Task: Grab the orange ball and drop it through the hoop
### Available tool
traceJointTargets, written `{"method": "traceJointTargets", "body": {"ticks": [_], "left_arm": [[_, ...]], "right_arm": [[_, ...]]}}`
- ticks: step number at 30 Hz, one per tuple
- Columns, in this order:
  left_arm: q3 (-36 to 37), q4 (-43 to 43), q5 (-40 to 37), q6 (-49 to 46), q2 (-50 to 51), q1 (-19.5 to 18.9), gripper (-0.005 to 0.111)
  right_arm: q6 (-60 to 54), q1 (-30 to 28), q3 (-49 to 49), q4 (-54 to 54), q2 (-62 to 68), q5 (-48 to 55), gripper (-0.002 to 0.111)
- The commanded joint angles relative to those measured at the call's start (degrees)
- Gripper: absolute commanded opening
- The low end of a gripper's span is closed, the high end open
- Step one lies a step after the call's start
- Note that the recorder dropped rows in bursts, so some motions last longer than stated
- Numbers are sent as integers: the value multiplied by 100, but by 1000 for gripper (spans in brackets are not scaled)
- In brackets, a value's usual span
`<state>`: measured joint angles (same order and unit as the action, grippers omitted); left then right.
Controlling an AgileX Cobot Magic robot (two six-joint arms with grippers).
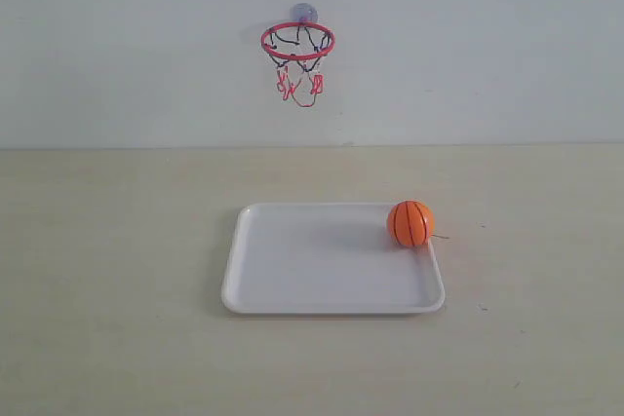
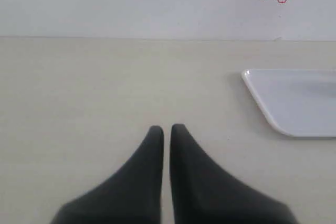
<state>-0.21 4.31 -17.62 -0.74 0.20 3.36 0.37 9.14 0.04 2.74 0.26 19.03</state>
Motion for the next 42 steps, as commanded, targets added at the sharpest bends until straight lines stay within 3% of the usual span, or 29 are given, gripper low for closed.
{"method": "traceJointTargets", "body": {"ticks": [1,33,37,42], "left_arm": [[21,62,12,-18,-20,-10,4],[21,62,12,-18,-20,-10,4],[21,62,12,-18,-20,-10,4],[21,62,12,-18,-20,-10,4]], "right_arm": [[-37,10,-4,-15,-26,-39,0],[-37,10,-4,-52,-26,-98,0],[-137,10,-4,-215,-26,-510,0],[-37,10,-4,-179,-26,-2212,0]]}}
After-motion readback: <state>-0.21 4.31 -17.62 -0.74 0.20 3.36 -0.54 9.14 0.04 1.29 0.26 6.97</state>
